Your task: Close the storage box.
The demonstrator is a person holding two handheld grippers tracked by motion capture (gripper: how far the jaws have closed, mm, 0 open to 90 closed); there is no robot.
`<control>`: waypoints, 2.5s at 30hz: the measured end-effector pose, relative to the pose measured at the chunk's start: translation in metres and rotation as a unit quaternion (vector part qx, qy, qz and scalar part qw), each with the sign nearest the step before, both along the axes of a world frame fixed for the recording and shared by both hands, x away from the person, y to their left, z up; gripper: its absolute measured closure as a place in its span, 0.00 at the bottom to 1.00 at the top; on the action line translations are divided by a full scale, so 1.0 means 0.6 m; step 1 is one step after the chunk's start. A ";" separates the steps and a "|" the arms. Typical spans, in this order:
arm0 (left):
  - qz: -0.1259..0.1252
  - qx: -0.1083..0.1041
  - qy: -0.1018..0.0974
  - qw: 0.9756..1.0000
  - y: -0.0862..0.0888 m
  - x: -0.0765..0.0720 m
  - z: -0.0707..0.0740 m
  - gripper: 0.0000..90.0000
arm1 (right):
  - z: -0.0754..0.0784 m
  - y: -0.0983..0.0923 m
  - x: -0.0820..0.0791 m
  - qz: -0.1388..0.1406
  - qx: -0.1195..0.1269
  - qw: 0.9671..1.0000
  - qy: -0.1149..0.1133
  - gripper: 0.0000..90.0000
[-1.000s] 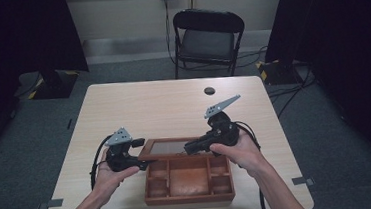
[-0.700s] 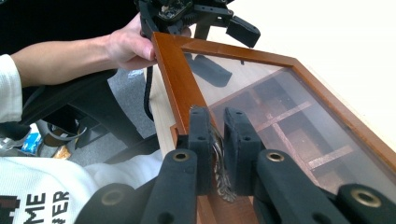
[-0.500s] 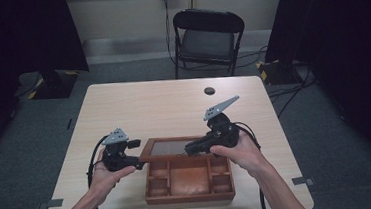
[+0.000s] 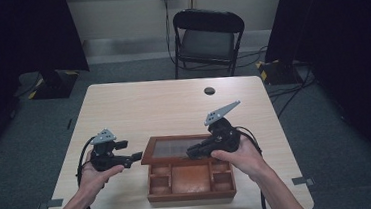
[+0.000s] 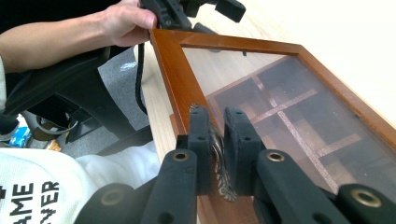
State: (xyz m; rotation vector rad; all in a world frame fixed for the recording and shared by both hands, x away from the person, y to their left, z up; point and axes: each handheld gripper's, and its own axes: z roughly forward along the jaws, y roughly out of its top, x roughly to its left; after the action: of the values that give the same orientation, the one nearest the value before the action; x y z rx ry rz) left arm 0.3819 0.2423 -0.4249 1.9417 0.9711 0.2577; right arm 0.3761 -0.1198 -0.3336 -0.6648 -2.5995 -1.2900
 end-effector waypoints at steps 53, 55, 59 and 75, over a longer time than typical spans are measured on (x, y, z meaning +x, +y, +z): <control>0.037 -0.012 0.026 0.999 0.028 0.016 -0.011 0.23 | -0.091 0.026 -0.064 0.033 -0.073 0.995 -0.054 0.91; 0.034 -0.020 0.029 0.999 0.027 0.017 -0.013 0.23 | -0.096 0.026 -0.064 0.034 -0.075 0.995 -0.048 0.92; 0.034 -0.016 0.029 0.999 0.029 0.018 -0.014 0.24 | -0.110 0.030 -0.064 0.039 -0.088 0.995 -0.039 0.92; 0.037 -0.009 0.036 0.999 0.027 0.018 -0.017 0.24 | -0.133 0.036 -0.062 0.047 -0.105 0.993 -0.023 0.92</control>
State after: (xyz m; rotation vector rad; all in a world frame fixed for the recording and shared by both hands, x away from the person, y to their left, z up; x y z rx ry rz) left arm 0.3926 0.2584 -0.4351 1.9129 1.0895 0.2217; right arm 0.3392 -0.0983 -0.4135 -0.5402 -2.7938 -1.0266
